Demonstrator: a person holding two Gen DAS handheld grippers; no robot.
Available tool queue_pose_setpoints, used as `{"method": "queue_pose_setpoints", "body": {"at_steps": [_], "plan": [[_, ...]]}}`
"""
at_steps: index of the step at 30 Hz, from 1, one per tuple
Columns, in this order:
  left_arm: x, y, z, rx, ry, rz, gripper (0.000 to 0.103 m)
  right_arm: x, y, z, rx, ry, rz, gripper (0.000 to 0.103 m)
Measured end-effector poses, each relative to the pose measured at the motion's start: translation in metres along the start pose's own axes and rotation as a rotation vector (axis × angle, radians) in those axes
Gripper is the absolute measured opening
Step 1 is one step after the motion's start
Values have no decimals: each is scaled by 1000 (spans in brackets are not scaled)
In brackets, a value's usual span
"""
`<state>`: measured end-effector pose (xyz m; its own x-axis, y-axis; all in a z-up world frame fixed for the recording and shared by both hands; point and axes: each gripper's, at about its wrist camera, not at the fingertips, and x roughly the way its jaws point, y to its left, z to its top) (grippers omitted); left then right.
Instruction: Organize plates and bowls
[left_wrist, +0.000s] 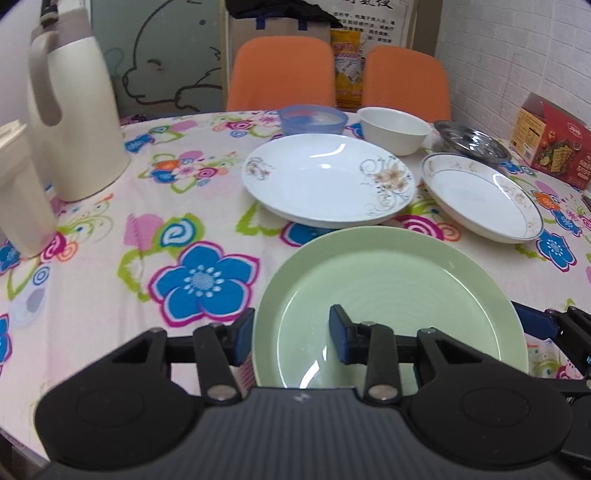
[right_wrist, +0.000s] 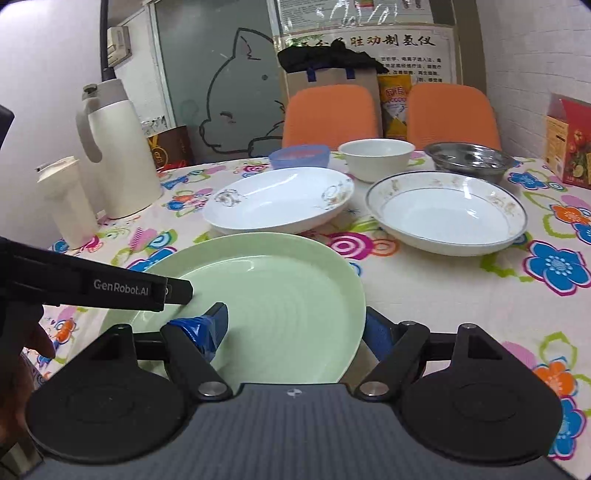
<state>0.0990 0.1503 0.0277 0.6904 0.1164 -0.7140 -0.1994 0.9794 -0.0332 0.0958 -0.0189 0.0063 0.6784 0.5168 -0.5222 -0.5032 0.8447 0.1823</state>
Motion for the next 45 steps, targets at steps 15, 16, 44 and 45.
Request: {"method": "queue_pose_setpoints", "body": {"at_steps": [15,16,44,45], "plan": [[8,44,-8,-74,-9,31,35,29,33,0,-83,48,47,67],[8,44,-8,-73,-9,17,37,27,32,2,-83,54,57,66],[90,78,123,-76,-27,-55,77,170,-37,116,-143,138,-17,66],[92,77,124,-71,-23,-57,77,172,-36,115,-136,146,-8,68]]}}
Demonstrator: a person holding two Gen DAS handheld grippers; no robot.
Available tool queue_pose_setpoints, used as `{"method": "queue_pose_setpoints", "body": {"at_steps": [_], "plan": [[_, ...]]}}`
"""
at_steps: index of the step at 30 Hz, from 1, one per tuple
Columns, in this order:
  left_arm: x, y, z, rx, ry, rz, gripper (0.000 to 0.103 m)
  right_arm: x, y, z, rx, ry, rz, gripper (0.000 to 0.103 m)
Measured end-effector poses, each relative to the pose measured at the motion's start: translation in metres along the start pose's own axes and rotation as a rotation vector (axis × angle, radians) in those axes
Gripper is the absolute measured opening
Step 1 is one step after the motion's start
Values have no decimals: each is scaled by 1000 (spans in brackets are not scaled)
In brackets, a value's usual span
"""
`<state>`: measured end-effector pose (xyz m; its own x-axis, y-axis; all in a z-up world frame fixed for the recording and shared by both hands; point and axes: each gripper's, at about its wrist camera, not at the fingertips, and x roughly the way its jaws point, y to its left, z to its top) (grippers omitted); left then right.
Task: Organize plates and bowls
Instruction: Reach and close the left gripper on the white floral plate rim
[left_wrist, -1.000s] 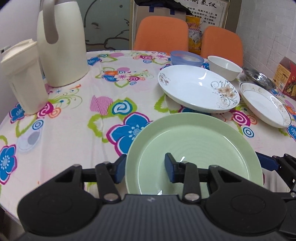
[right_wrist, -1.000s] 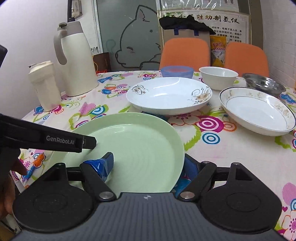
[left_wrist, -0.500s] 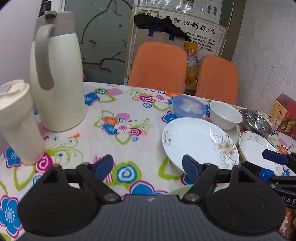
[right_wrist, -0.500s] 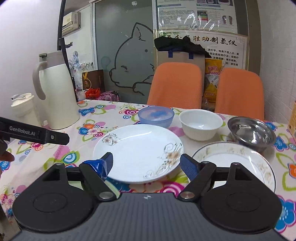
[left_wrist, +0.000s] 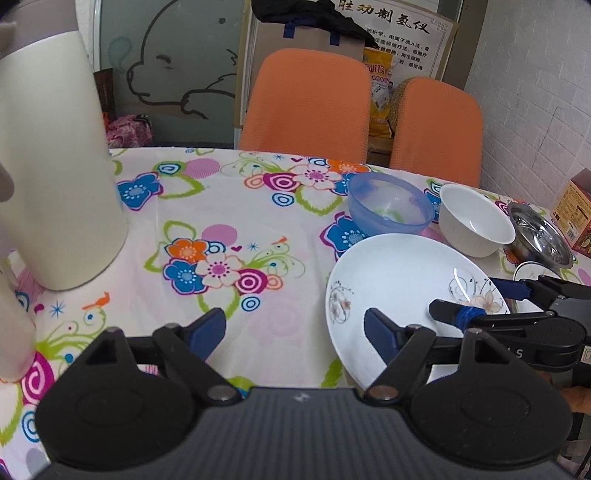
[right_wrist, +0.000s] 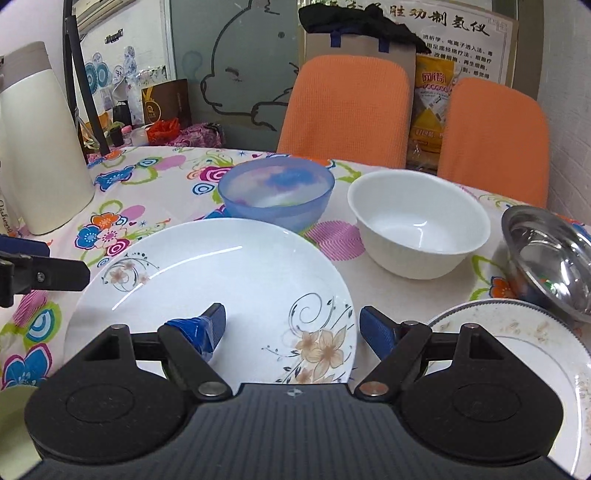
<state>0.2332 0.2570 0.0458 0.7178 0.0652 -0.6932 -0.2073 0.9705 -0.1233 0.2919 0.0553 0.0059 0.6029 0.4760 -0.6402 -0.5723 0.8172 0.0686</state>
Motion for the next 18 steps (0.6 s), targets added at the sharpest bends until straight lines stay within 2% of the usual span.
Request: {"method": "queue_pose_setpoints", "body": {"at_steps": [5,9,12,15,18], "plan": [[5,-4,1,18,5,-3,77,-4,7,0,14,-1,3,69],[8,-7,0,21,12,3,77,-8,11,1,19,-6,58,68],[10,-9,-1,27,19,4,77,-12,11,-1,6,-27,19,68],[16,-12,-1,31,21,-5,77,-14,10,-7,21,-10,57,68],[24,-17,-2,39,38,-13,77,-14,17,-14,3,-14,43,68]]}}
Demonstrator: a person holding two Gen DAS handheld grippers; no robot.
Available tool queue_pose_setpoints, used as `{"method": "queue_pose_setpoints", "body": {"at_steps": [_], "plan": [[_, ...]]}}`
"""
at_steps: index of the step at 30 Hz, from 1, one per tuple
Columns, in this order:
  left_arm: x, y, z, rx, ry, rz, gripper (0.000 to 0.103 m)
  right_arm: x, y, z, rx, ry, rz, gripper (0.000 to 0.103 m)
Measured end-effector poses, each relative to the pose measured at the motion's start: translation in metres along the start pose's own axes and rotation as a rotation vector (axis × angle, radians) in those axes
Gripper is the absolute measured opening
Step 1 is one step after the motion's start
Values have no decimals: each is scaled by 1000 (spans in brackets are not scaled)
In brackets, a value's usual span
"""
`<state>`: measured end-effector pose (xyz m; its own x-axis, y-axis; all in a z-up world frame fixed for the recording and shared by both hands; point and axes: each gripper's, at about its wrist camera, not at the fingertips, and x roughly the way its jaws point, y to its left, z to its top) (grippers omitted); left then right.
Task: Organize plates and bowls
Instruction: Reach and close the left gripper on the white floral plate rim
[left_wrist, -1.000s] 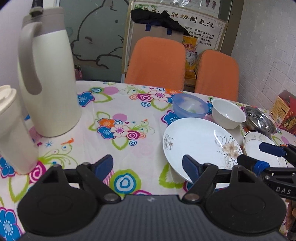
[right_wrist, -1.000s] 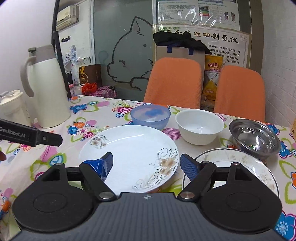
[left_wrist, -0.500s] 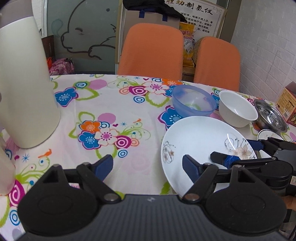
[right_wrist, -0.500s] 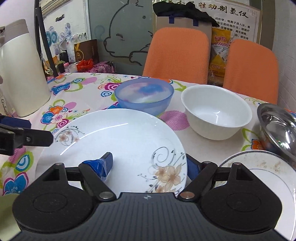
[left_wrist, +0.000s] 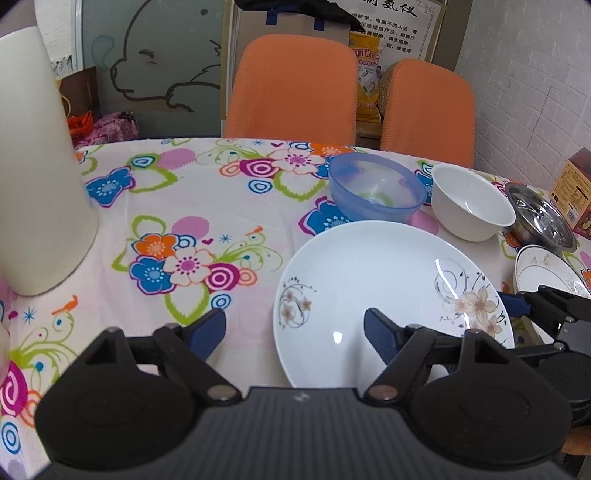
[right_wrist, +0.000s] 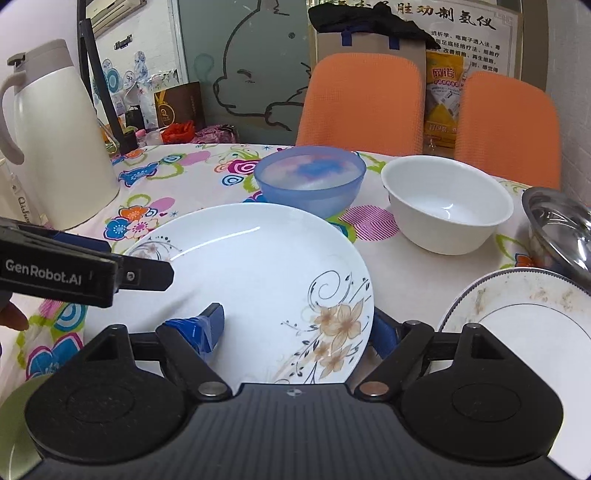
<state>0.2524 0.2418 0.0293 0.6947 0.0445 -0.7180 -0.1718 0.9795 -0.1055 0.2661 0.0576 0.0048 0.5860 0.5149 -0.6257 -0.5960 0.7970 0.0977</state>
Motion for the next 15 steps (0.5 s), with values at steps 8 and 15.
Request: {"method": "queue_pose_setpoints", "body": {"at_steps": [8,15], "plan": [[17,1,-5,2,30,2,76,-4,3,-9,-29,-58,-5,70],[16,-3,-7,0,7,12,69,-3,4,-10,-32,-61,6,73]]}}
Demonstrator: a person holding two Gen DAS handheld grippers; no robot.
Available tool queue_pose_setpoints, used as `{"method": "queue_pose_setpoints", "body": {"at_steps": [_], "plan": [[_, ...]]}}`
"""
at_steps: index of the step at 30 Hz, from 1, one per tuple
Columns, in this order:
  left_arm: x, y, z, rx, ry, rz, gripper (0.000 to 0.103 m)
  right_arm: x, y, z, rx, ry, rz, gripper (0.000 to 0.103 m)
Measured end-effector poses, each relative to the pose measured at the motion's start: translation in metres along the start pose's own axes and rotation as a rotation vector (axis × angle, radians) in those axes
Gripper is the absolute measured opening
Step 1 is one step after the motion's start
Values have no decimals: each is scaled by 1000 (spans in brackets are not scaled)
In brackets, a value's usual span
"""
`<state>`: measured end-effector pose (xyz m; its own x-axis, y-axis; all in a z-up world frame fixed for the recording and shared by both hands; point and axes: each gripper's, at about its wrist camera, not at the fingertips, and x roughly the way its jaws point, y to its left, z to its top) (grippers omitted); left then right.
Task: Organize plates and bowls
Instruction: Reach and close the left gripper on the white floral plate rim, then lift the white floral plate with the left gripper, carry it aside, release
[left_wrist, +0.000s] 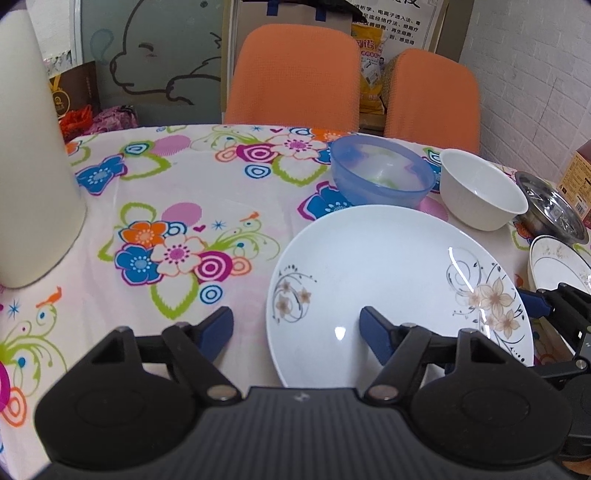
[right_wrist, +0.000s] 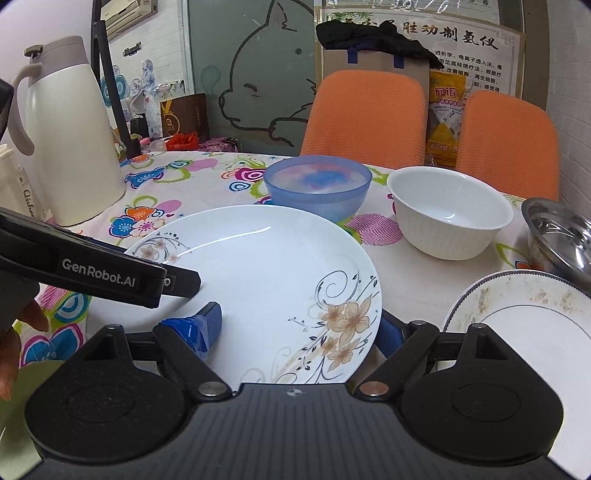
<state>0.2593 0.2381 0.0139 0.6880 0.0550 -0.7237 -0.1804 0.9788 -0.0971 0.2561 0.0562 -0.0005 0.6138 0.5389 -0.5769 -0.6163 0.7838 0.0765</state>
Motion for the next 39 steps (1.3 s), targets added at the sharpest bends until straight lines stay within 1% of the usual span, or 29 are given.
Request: {"method": "queue_pose_setpoints", "body": {"at_steps": [1,3,4,6,7,9,10,11,13,16,21,25,28,31,35,39], "plan": [[-2,-1,-2,5,-8,-4,62,-2,-1,-1,-11,0,18,72],[-4,-3,-4,13,-15,-4,60,-7,-3,-4,-23,-1,39,71],[-5,-3,-4,9,-18,-3,60,-7,-2,-4,-26,0,35,71],[-5,-4,-3,3,-15,-6,57,-4,1,-3,-18,1,25,72],[-5,-5,-3,5,-15,-11,52,-4,1,-2,-17,1,20,71],[-6,-6,-3,4,-15,-7,51,-4,-1,-2,-18,-4,23,65],[-6,-4,-3,-6,-15,-6,44,-5,-3,-2,-18,-8,24,63],[-7,-3,-2,-22,-14,-3,35,-5,-4,-3,-16,-10,22,59],[-9,-1,2,-56,-5,-6,25,-5,-7,0,4,3,32,57],[-19,-4,7,-30,-30,14,21,-9,-10,6,44,-9,58,57],[-47,-3,14,-36,-89,20,21,-34,4,14,31,-81,45,57],[-77,-2,7,-39,-121,15,21,-61,17,13,15,-112,45,57],[-103,-6,-8,-20,-139,13,21,-84,25,2,13,-126,52,57],[-125,-11,-30,-5,-136,14,21,-106,35,-12,13,-115,55,57],[-146,-12,-63,-5,-106,3,21,-130,48,-37,33,-97,56,58],[-157,-12,-97,-9,-64,-4,22,-141,56,-58,80,-75,60,58]]}}
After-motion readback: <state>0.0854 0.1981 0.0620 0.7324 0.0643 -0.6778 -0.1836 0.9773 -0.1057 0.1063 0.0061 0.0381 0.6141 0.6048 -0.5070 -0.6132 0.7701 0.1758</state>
